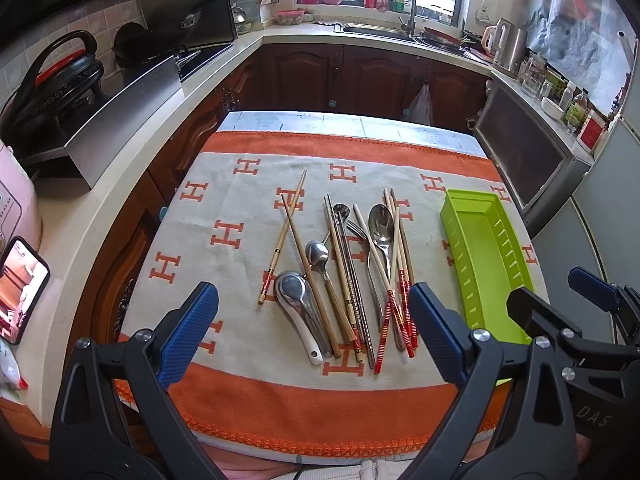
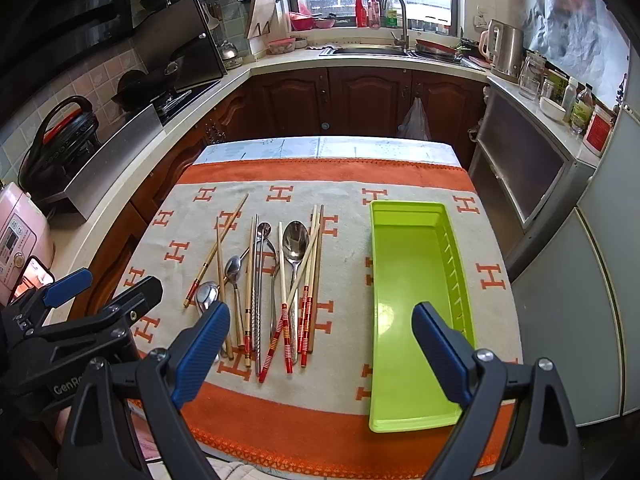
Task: Organize utensils
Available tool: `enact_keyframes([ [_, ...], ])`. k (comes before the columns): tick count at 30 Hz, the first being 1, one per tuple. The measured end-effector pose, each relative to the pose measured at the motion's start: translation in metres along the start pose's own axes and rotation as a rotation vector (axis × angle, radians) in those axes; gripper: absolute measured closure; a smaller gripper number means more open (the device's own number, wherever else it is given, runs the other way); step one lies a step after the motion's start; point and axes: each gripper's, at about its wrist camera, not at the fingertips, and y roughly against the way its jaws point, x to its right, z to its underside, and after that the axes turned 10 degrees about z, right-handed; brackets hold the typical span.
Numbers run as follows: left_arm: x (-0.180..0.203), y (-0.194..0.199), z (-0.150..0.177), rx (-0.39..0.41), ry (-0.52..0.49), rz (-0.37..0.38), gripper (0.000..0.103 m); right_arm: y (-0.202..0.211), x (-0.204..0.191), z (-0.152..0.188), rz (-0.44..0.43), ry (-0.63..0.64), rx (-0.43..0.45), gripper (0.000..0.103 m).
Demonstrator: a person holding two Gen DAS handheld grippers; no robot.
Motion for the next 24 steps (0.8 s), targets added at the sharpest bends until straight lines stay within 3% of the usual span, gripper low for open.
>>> enact_keyframes([
  [24,-0.0039,0.0062,-0.0051,0.007,0.009,-0.003,0.008,0.0088,-0.0016,-0.0040,0.000,-0.002,0.022,0.010],
])
